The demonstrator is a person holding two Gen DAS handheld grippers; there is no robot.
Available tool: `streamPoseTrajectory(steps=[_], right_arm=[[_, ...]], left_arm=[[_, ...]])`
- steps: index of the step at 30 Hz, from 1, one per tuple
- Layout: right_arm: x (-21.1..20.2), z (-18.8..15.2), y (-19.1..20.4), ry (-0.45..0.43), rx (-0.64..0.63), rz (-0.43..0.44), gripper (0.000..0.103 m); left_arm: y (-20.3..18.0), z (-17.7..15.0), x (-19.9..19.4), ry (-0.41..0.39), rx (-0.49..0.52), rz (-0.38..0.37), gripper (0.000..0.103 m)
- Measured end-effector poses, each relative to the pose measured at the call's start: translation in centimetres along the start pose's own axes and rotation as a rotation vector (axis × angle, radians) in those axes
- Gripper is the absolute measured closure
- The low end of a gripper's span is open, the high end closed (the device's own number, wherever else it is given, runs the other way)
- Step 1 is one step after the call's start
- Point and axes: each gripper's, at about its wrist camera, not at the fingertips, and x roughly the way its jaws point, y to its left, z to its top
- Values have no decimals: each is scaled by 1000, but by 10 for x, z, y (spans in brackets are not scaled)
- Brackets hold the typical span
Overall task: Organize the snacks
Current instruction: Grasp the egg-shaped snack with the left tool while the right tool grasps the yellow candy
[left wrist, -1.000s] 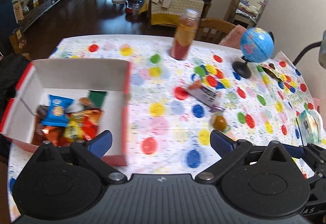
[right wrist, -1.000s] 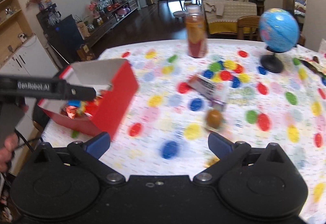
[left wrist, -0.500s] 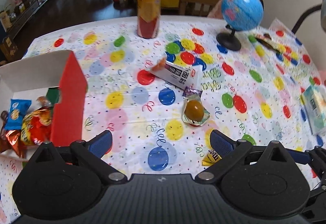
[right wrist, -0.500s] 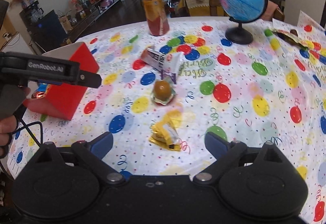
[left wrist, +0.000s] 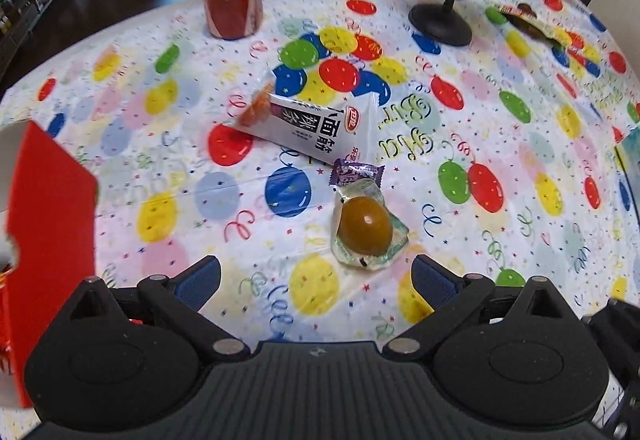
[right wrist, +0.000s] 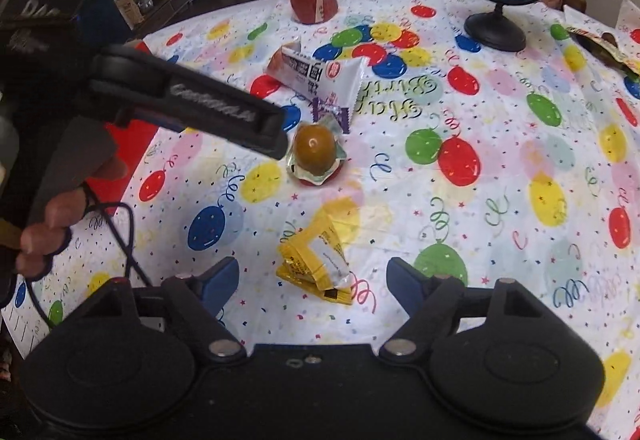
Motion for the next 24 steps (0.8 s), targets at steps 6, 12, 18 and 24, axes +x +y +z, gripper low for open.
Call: streamPoseTrajectory(steps=[6, 12, 18, 24], right_arm=[[25, 7, 5, 65, -37, 4, 29], [40, 12, 2, 105, -41, -3, 42], [46, 14, 3, 123, -58, -3, 54], [45, 12, 1, 123, -42, 6, 67]], left_arm=[[-4, 12, 30, 49, 13, -10, 1], [-7, 20, 47, 82, 8, -34, 6], [-7, 25, 62, 116, -9, -65, 28], [-8, 27, 63, 112, -17, -102, 42]])
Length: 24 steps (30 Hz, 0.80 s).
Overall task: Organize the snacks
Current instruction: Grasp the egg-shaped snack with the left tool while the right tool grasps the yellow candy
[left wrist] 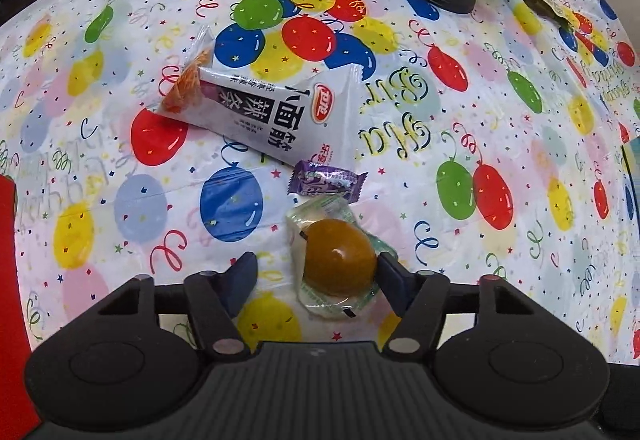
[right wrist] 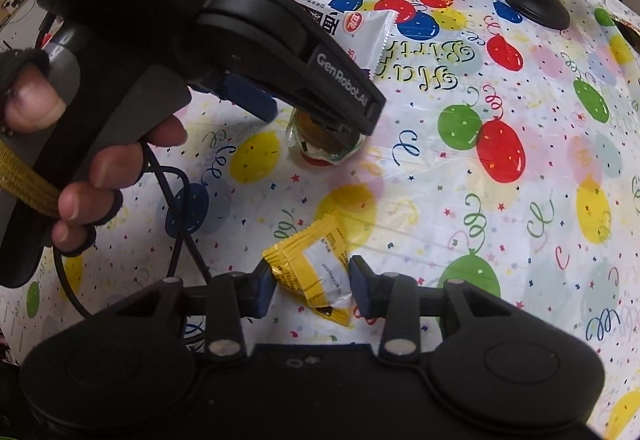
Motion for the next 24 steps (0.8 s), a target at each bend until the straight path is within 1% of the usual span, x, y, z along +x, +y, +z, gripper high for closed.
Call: streamPoseTrajectory(steps=[1, 2, 3, 7, 13, 18, 20, 24], right_arm=[[-1, -1, -1, -3, 4, -1, 67], [-1, -1, -1, -4, 8, -3, 68], [-3, -2, -2, -6, 12, -2, 68], [-10, -7, -3, -23, 31, 0, 69], [-22, -10, -11, -57, 71, -1, 71], [-40, -16, -13, -96, 88, 1, 71], [-48, -18, -14, -115, 91, 3, 71], [-66, -24, -13, -150, 104, 5, 71]], left_arm=[[0, 0, 0, -1, 0, -8, 48], [-1, 0, -1, -2, 0, -17, 51], [-1, 0, -1, -1, -1, -24, 59], [-2, -2, -3, -6, -3, -13, 60], [4, -8, -10, 1, -36, -1, 60], [10, -19, -28, -8, -73, -1, 60], [11, -23, -38, -23, -76, 11, 60], [16, -33, -61, -51, -100, 7, 60]])
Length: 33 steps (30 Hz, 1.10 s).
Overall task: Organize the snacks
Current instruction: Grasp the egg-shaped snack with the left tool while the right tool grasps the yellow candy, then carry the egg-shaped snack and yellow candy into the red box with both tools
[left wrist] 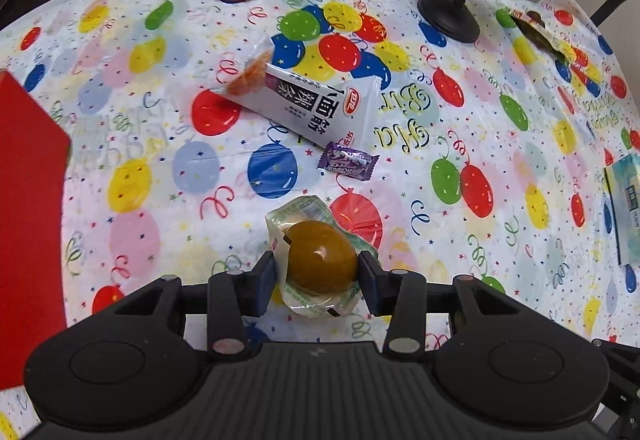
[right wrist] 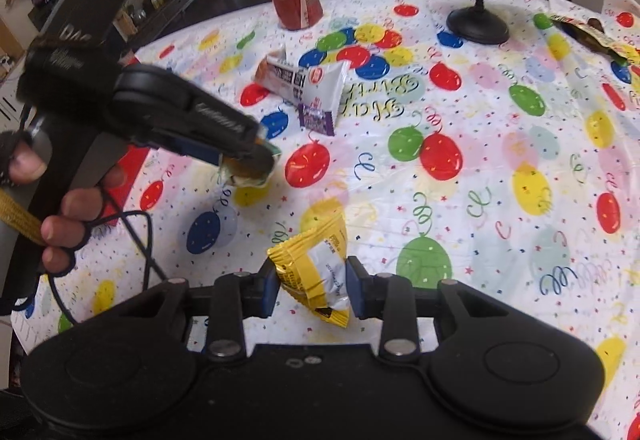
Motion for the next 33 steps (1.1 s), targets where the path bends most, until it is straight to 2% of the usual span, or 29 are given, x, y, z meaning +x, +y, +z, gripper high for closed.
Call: streamPoseTrajectory(steps=[14, 23, 33], right_arm=[[-51, 5, 29, -83, -38, 39, 71], [-63, 18, 73, -125, -126, 97, 71], [-52, 44, 139, -140, -221, 169, 71]], left_arm=[[25, -42, -84, -98, -80, 6, 60], [57, -70, -135, -177, -125, 30, 60], [112, -90, -165, -222, -206, 65, 60]])
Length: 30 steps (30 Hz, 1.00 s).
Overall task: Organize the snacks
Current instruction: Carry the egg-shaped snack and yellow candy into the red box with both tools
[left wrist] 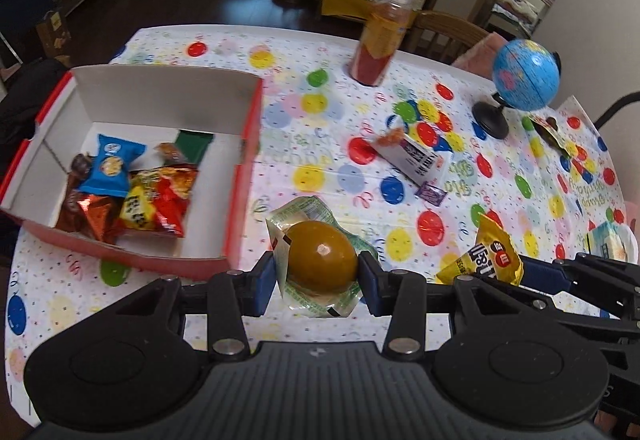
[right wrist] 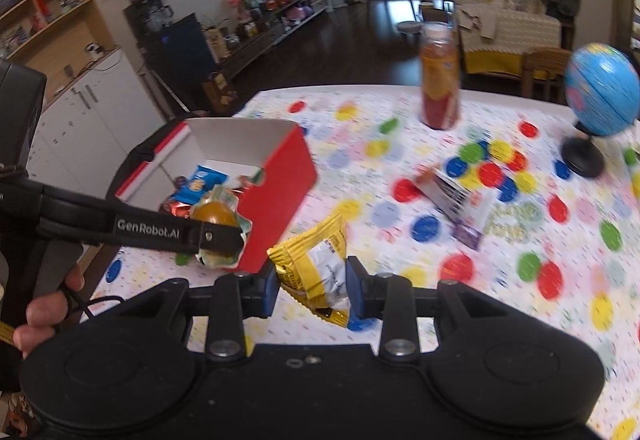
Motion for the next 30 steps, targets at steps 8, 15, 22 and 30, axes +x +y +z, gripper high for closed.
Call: streamPoseTrajectory(steps=[8, 15, 22, 30], right_arm=[[40, 27, 42, 14, -39, 28, 71], [77, 49, 75, 29, -46, 27, 71], [116, 68, 100, 47, -53, 4, 71], [169, 90, 115, 76, -52, -50, 71]], left_arm=[[59, 10, -10, -10, -52, 31, 60], [116, 25, -14, -17, -87, 54, 60], [169, 47, -4, -11, -103, 83, 60], [207, 81, 23, 16, -70, 107, 60]])
